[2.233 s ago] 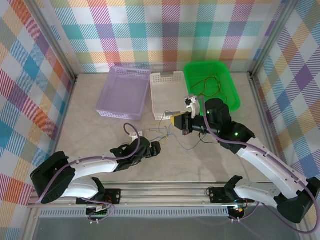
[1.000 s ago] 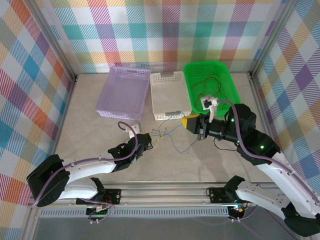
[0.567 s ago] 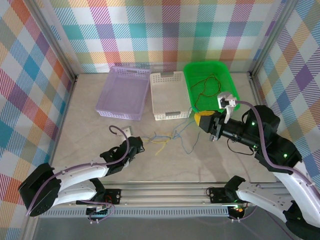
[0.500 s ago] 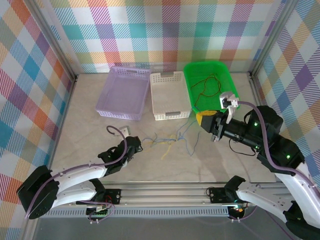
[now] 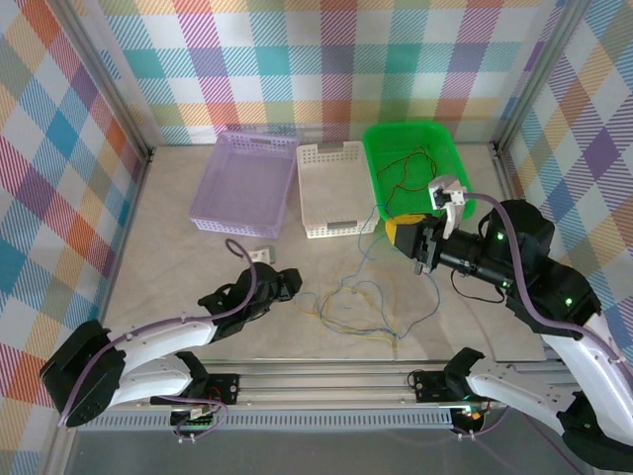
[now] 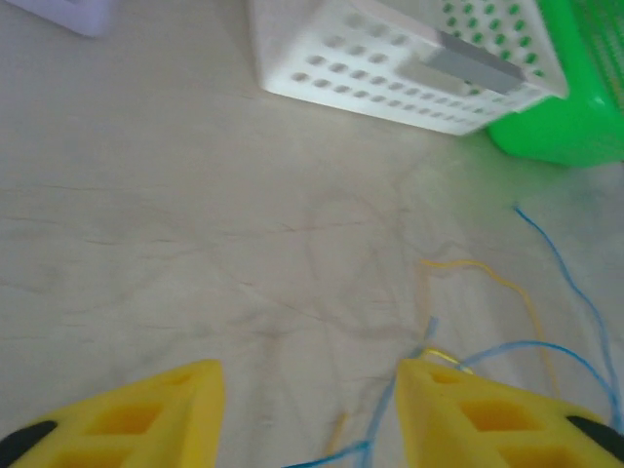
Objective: Untangle the cables
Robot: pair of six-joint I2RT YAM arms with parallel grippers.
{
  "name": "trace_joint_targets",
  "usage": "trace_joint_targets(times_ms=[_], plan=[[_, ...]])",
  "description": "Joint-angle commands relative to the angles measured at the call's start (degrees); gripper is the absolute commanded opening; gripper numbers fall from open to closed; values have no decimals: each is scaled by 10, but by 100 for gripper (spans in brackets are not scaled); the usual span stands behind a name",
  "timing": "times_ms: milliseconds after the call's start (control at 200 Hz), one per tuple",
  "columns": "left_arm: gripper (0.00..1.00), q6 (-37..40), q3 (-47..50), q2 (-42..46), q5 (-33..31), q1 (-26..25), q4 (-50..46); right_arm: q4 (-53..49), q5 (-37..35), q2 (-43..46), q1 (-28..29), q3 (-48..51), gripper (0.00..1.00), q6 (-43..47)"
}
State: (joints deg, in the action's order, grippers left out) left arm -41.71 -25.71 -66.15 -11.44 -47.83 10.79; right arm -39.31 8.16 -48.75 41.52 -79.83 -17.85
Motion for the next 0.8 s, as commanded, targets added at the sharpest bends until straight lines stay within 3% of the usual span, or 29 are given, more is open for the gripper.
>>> trace_joint_targets(times_ms=[0, 145, 480, 695, 795], plan=[[57, 34, -37, -35, 45, -32, 41, -10, 2, -5, -3, -32, 0, 13], [62, 56, -88, -99, 36, -84, 28, -22, -24, -6, -3, -58, 0, 15], [66, 58, -121, -177, 46, -137, 53, -45, -36, -70, -4, -144, 0, 48], [67, 38, -96, -199, 40, -147, 78, -65, -47, -145, -8, -219, 0, 80], [67, 29, -79, -200, 30, -147, 86, -65, -36, -187, -36, -248, 0, 89]])
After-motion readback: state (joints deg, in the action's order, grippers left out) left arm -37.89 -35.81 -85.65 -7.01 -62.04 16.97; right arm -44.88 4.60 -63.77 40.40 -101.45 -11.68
